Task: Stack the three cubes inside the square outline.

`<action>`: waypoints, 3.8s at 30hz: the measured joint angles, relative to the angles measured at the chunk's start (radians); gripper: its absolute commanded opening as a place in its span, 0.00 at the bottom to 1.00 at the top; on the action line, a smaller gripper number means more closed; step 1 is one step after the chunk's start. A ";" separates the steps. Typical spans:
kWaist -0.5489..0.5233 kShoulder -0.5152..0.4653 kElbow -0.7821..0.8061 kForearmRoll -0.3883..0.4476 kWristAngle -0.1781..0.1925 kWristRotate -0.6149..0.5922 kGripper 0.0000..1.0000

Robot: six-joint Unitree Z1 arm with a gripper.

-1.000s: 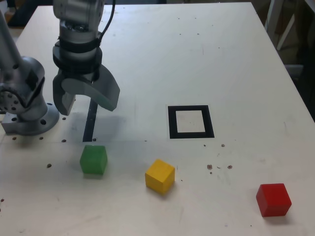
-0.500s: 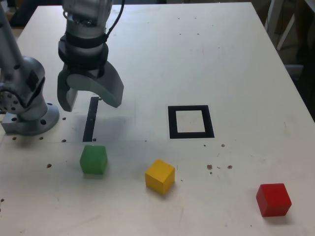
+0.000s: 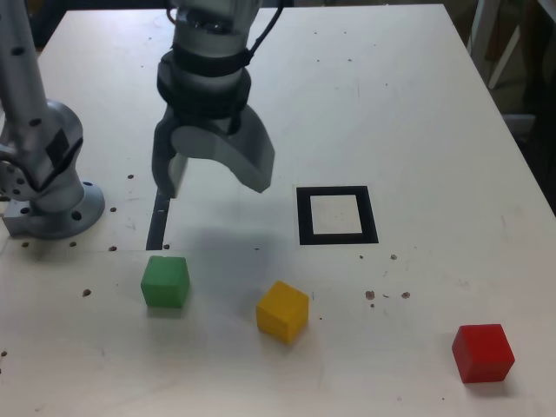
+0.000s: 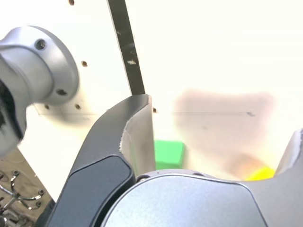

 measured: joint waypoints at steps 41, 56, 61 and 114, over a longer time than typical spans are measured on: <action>-0.186 0.575 -1.019 0.289 -0.030 -0.204 0.99; -0.217 0.787 -1.308 0.307 -0.042 -0.229 0.99; -0.217 0.822 -1.356 0.312 -0.044 -0.237 0.99; -0.218 0.808 -1.296 0.314 -0.045 -0.224 0.28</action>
